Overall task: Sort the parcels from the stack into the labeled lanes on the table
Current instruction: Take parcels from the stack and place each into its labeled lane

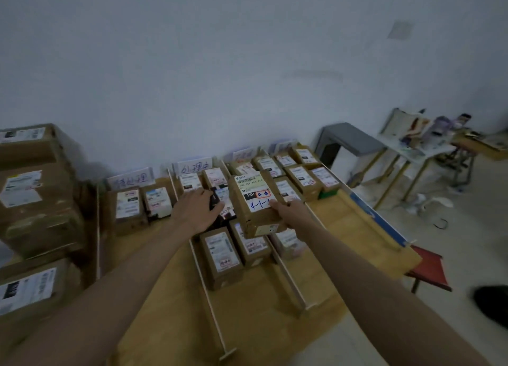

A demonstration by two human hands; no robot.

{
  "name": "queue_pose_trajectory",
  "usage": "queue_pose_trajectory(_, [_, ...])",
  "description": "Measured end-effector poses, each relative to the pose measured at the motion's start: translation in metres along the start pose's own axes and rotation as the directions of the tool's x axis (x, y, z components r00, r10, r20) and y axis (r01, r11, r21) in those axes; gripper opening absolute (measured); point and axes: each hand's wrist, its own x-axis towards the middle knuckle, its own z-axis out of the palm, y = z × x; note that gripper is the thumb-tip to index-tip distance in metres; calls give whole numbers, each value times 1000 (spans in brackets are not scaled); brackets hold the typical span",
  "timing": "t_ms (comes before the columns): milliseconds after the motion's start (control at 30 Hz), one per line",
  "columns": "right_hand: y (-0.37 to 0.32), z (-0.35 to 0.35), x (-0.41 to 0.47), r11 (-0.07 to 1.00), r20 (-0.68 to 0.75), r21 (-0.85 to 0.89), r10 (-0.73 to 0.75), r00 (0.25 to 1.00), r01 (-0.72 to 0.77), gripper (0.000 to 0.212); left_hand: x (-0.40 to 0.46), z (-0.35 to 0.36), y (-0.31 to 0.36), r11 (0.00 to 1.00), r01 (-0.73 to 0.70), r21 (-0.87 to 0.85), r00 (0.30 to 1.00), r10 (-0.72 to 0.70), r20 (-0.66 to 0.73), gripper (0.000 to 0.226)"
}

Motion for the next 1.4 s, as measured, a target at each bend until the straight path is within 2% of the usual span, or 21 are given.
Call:
queue_pose_trajectory(333, [123, -174, 23, 998, -65, -16, 66, 996, -67, 42, -6, 81, 182, 1000, -2, 7, 999, 1, 52, 65])
queue_pose_trajectory(600, [175, -264, 46, 997, -121, 11, 83, 989, -82, 26, 0, 118, 262, 1000, 19, 22, 999, -20, 39, 59])
queue_pose_trajectory(933, [200, -292, 138, 996, -88, -19, 85, 992, -87, 26, 77, 166, 311, 998, 9, 69, 1000, -11, 28, 56])
queue_pose_trajectory(1167, [213, -284, 238, 991, 9, -101, 84, 996, -83, 25, 145, 214, 332, 994, 101, -38, 994, -99, 53, 49])
queue_pose_trajectory(1400, [222, -254, 317, 967, 114, -248, 79, 990, -49, 49, 180, 231, 317, 977, 208, -41, 978, -206, 35, 53])
